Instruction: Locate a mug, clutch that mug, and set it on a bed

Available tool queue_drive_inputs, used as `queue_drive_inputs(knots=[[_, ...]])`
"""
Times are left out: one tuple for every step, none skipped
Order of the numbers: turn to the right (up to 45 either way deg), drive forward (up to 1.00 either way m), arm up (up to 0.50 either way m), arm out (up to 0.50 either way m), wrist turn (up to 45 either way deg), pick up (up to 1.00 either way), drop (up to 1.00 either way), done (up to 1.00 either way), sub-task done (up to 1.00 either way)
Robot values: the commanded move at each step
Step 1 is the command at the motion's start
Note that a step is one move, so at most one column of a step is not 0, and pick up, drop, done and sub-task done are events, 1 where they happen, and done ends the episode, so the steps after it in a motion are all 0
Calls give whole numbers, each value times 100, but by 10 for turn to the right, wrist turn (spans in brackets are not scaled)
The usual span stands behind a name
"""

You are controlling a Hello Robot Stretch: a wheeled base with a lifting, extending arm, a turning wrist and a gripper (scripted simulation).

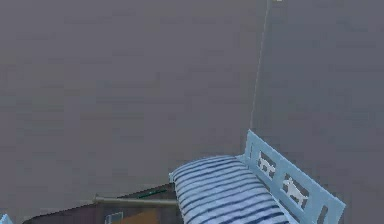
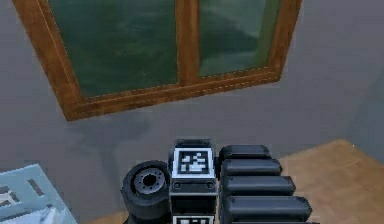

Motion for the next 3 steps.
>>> queue_drive_inputs(knots=[[0,10,0,0,0,0,0,0,0],[-270,0,0,0,0,0,0,0,0],[360,0,0,0,0,0,0,0,0]])
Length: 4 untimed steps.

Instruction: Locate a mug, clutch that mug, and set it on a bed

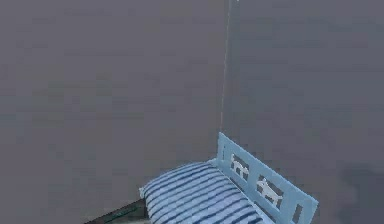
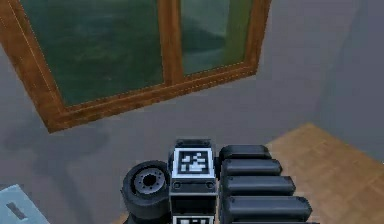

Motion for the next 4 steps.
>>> queue_drive_inputs(knots=[[-390,0,0,0,0,0,0,0,0],[240,0,0,0,0,0,0,0,0],[-180,0,0,0,0,0,0,0,0],[-30,0,0,0,0,0,0,0,0]])
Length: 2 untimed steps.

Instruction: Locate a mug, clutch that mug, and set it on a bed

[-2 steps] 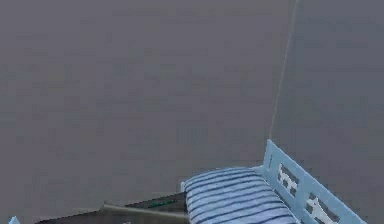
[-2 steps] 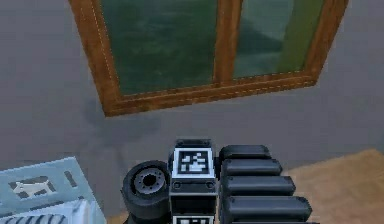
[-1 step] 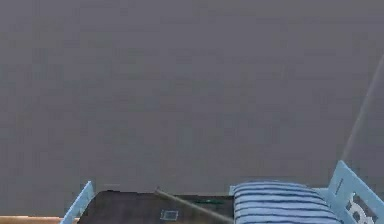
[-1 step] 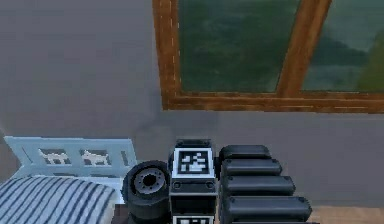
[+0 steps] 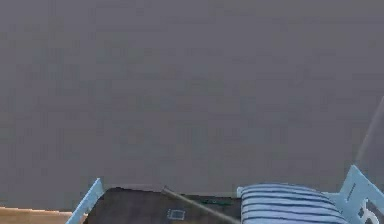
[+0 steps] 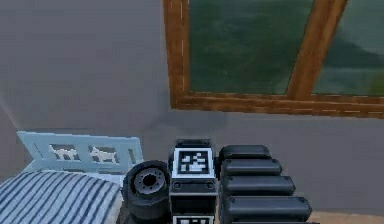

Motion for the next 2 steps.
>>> queue_drive_inputs(knots=[[450,0,0,0,0,0,0,0,0],[240,0,0,0,0,0,0,0,0]])
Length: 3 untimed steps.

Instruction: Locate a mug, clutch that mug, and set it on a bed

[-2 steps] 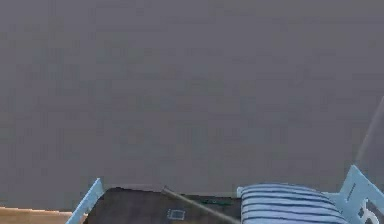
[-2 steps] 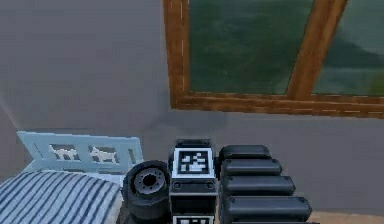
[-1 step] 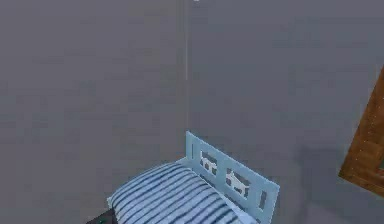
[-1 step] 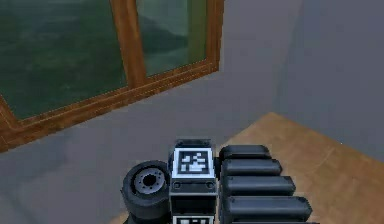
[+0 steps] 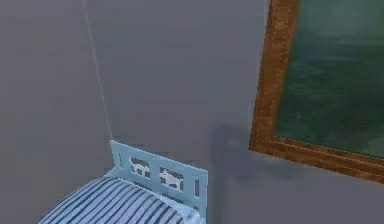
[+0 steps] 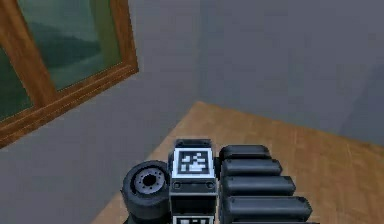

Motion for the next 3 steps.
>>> queue_drive_inputs(knots=[[0,10,0,0,0,0,0,0,0],[-450,0,0,0,0,0,0,0,0],[-450,0,0,0,0,0,0,0,0]])
